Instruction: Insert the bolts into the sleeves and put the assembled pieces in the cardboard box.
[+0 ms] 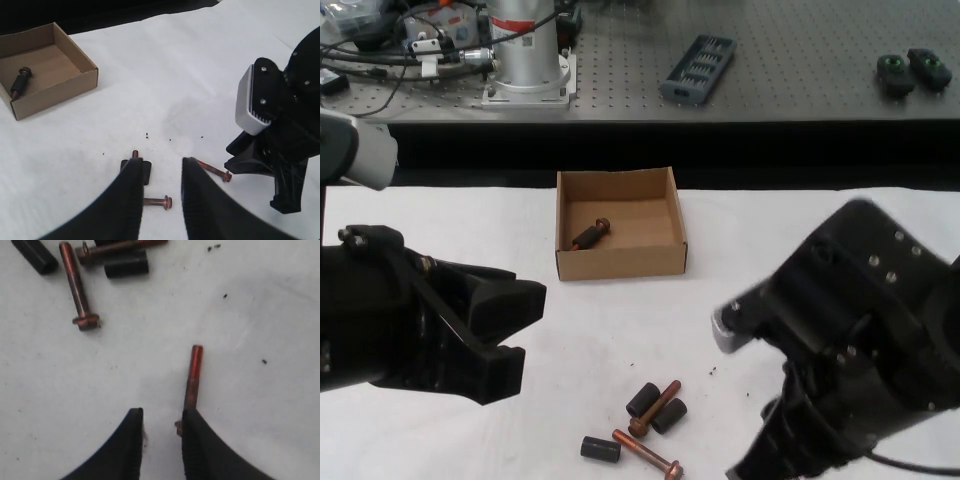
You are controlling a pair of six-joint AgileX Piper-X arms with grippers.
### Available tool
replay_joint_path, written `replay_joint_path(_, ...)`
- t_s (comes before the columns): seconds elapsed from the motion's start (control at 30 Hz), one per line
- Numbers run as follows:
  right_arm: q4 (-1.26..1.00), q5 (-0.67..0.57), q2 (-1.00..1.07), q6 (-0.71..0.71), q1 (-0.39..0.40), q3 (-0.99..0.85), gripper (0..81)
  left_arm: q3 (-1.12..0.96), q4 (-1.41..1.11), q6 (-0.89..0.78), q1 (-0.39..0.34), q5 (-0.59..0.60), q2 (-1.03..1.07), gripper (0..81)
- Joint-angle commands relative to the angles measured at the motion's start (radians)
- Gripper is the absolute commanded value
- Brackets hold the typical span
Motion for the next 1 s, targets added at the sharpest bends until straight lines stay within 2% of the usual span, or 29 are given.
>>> replay_joint_path(0.0,0.011,-0.042,0.008,0.019,-0.004,0.006,20.4,-0.004,-0.005,0.012,-0.005,-0.009,-0.008,20.1)
replay_joint_path(0.7,-0.03,-0.014,0.131,0.016,-0.008,0.016,20.4,-0.004,-0.005,0.012,-0.005,-0.009,-0.008,20.1)
replay_joint_path(0.97,-0.034,0.004,0.137,0.011,-0.075,0.016,20.4,-0.004,-0.005,0.012,-0.005,-0.009,-0.008,20.1)
